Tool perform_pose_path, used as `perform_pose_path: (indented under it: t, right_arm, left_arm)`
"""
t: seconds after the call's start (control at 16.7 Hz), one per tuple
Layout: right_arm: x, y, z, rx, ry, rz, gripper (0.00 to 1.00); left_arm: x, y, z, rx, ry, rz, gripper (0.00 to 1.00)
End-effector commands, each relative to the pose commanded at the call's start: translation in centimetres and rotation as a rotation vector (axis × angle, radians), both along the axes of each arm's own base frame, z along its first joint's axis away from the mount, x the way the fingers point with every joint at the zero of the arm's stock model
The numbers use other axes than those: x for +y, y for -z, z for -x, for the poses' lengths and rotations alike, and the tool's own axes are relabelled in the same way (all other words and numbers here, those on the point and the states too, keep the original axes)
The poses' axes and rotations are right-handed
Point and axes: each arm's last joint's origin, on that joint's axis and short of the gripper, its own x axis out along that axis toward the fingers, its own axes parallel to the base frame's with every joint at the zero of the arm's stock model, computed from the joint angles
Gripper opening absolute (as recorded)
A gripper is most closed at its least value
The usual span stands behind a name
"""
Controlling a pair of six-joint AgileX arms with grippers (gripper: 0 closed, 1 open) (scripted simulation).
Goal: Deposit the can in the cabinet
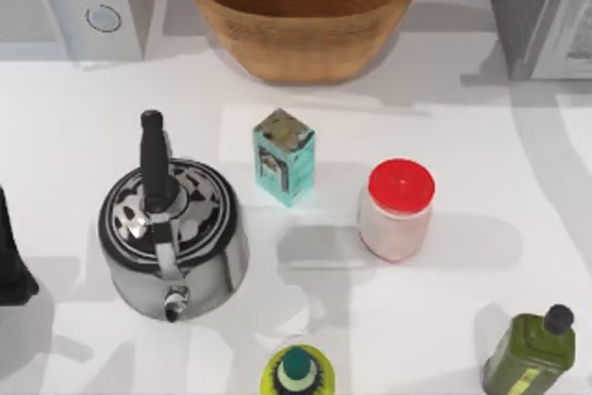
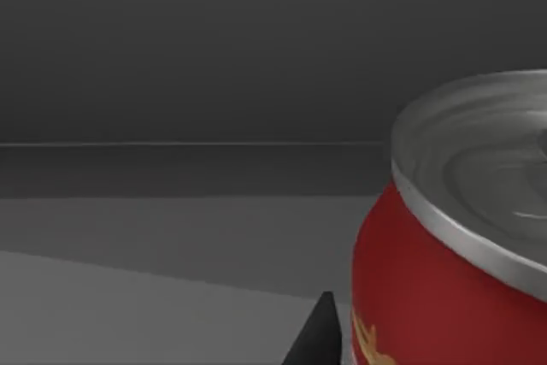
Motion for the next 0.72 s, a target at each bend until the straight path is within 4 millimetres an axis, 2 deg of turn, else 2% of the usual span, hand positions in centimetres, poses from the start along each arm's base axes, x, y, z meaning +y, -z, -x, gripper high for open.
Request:
perform_pose_path:
  t: [0.18,0.6,0.72]
  right_arm:
    - [0.7,-1.1,-1.5,0.002,-0.013,-0.001,0.0]
    - [0.8,-1.1,-1.8,0.005,-0.012,-0.003,0.0]
    - [0.7,-1.3,-2.6,0.013,0.0,0.0,0.0]
  left_arm:
    - [0.0,0.0,0.0,0.0,0.0,0.0,1.0]
    - [0.0,0.0,0.0,0.0,0.0,0.0,1.0]
    - [0.0,0.0,0.0,0.0,0.0,0.0,1.0]
